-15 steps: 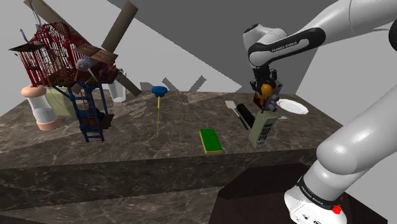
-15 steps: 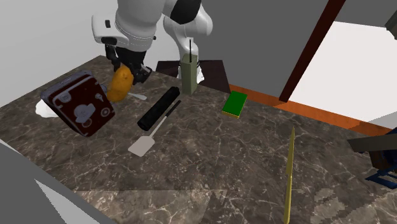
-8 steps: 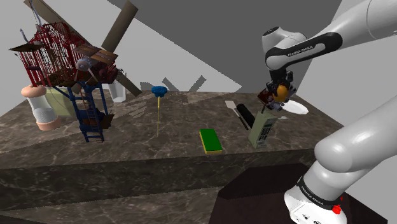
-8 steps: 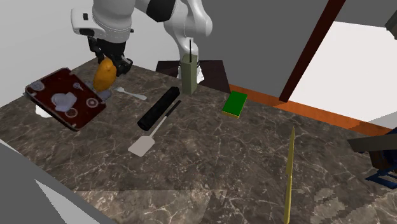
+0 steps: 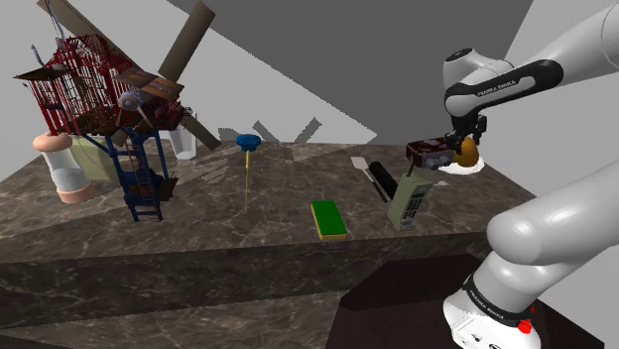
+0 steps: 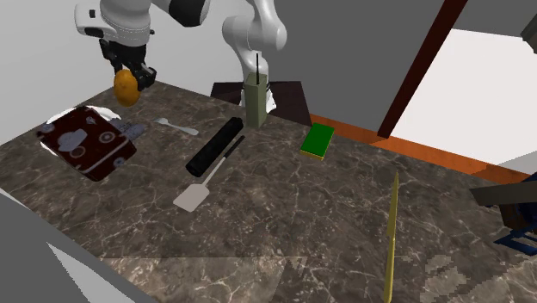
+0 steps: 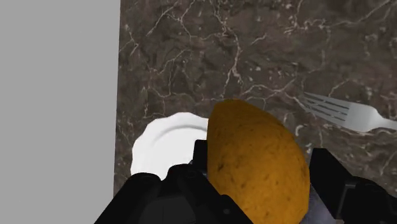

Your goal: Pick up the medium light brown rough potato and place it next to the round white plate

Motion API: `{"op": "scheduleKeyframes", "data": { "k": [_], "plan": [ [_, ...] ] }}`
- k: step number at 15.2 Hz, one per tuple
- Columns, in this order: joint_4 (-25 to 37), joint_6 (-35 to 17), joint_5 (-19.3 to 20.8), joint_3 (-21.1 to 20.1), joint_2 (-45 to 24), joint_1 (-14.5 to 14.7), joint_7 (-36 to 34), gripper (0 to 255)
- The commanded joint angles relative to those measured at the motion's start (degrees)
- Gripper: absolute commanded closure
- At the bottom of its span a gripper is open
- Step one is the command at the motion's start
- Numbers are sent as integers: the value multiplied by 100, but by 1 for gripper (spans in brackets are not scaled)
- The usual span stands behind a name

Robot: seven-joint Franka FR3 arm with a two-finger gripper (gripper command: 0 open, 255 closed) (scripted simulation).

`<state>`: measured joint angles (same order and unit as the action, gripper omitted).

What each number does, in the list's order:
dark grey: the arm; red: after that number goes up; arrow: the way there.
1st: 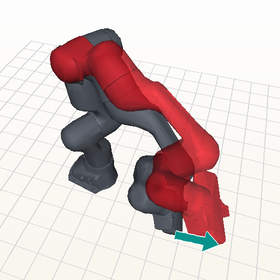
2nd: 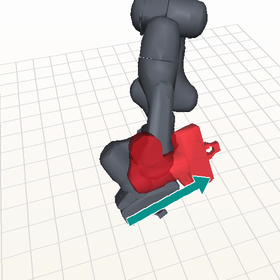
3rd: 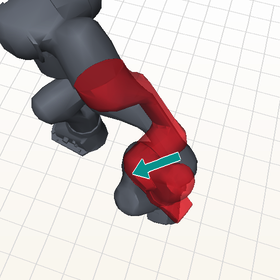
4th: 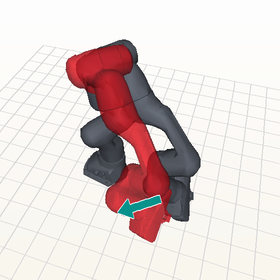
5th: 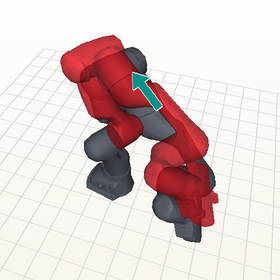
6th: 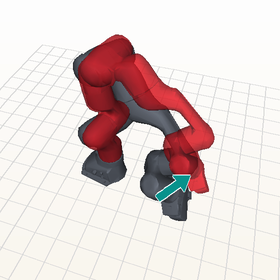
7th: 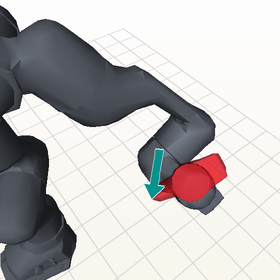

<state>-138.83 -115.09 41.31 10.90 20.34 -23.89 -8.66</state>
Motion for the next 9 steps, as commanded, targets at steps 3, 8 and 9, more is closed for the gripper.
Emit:
{"op": "scheduleKeyframes", "data": {
  "k": [3, 8, 9],
  "plan": [
    [-3, -343, 263, 436, 17, -293, 477, 255],
    [-59, -739, 479, 763, -95, -500, 702, 255],
    [-101, -808, 508, 774, -133, -508, 655, 255]
  ]
}}
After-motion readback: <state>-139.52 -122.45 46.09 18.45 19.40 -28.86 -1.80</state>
